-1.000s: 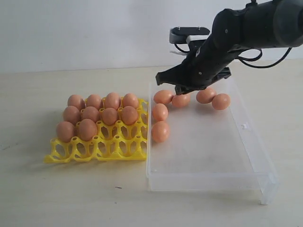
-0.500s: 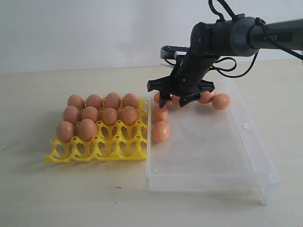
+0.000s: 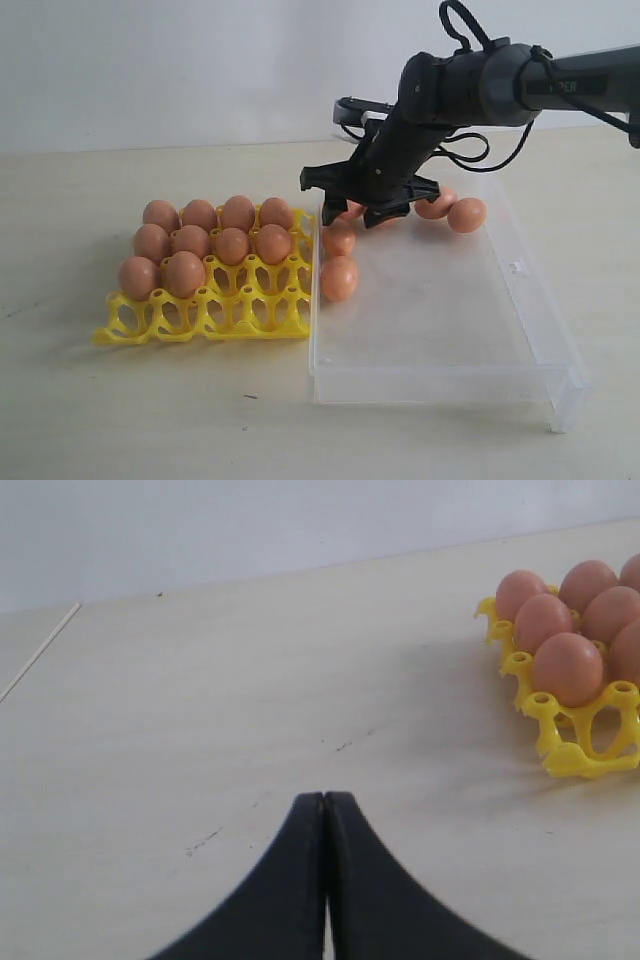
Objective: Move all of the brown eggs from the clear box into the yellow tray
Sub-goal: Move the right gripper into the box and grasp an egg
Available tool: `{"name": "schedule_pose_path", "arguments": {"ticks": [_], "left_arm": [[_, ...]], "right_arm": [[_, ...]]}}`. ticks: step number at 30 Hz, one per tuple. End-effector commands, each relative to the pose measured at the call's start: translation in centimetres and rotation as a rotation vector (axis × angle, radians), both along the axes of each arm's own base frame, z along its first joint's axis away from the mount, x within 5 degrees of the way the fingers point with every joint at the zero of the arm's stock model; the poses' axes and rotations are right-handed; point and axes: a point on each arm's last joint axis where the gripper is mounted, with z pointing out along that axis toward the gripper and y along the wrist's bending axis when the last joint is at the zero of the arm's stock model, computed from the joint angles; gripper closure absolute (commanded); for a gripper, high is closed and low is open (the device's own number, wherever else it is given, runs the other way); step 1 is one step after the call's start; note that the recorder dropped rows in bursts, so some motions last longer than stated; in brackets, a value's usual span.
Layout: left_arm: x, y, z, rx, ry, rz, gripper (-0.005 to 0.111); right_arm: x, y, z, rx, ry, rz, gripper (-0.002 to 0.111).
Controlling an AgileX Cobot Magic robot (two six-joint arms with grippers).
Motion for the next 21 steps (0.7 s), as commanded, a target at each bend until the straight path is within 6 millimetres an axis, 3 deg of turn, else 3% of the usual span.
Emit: {"name": "schedule_pose_path", "arguments": {"ticks": [1, 12, 21], "left_arm": [[0.0, 0.0, 0.2, -0.007, -0.013, -0.006, 0.107], [0.0, 0.0, 0.2, -0.007, -0.013, -0.006, 0.107], [0.0, 0.0, 0.2, -0.007, -0.013, -0.006, 0.107]], "right_arm": [[0.2, 0.4, -0.4, 0.021, -0.016, 0.014, 0.05], [0.3, 0.4, -2.9, -0.003, 0.017, 0.027, 0.05], [0.9, 0.5, -3.2, 0.008, -0.036, 0.011, 0.054]]}}
